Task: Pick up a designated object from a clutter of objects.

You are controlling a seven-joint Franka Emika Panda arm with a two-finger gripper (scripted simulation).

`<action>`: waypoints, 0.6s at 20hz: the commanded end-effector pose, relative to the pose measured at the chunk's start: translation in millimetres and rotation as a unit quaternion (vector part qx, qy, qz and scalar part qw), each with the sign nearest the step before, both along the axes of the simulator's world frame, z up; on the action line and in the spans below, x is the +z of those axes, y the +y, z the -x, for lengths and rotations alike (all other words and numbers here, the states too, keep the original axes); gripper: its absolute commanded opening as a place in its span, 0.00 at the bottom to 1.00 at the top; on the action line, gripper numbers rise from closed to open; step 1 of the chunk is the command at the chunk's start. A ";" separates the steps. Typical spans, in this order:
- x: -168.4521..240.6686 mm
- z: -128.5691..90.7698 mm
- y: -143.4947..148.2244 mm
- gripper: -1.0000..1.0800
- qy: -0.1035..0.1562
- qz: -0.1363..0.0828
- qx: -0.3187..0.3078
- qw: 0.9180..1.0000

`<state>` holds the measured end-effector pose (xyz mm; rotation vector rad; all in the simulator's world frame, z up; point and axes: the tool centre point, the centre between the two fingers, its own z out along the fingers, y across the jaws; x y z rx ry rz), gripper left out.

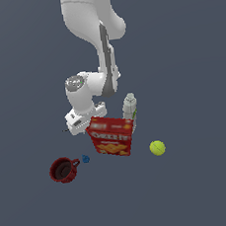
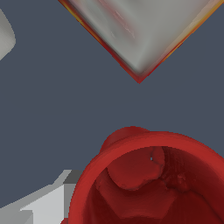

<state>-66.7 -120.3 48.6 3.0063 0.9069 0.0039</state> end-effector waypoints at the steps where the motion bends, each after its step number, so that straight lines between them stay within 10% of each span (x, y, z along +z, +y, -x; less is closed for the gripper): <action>1: -0.1 0.0 0.1 0.00 0.000 0.000 0.000 1.000; 12: 31.0 -7.5 10.4 0.00 0.000 0.000 0.000 1.000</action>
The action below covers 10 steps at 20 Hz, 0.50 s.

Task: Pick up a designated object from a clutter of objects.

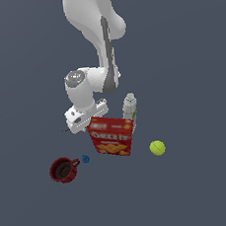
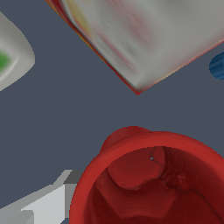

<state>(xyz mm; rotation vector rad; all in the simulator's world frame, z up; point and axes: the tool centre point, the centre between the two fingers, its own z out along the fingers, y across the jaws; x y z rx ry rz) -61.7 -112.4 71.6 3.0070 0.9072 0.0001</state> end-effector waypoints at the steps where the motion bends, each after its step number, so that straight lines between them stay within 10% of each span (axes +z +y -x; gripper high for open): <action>1: 13.9 -3.9 4.4 0.00 -0.001 0.000 0.000 1.000; 10: 86.5 -21.8 28.6 0.00 -0.001 0.000 0.001 1.000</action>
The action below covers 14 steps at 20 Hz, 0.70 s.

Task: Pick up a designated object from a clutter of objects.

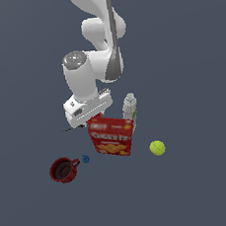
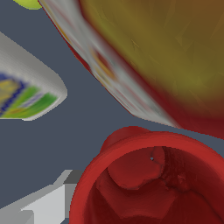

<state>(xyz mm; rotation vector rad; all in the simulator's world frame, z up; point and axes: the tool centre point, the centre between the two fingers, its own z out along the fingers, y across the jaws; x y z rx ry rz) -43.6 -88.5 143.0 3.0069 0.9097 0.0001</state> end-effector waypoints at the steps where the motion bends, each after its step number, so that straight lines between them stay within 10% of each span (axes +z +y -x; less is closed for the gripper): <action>1: 24.8 -6.1 7.8 0.00 -0.001 0.000 0.000 1.000; 14: 149.4 -38.6 48.2 0.00 0.000 0.000 0.001 1.000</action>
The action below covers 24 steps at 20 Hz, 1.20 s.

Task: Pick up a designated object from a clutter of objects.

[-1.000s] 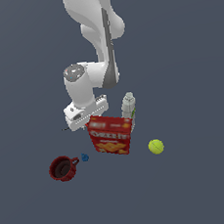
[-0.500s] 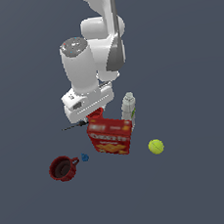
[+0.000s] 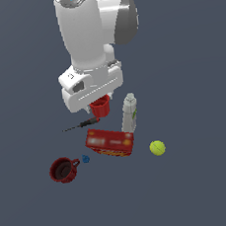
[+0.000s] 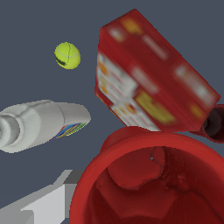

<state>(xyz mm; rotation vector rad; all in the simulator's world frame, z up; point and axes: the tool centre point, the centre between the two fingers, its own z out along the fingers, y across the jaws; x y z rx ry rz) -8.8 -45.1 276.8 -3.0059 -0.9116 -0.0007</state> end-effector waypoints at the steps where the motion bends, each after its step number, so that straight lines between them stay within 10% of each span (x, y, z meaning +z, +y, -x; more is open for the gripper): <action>1: 25.3 -6.4 7.8 0.00 0.000 0.000 0.000 1.000; 24: 175.7 -54.0 53.8 0.00 0.000 0.000 -0.001 1.000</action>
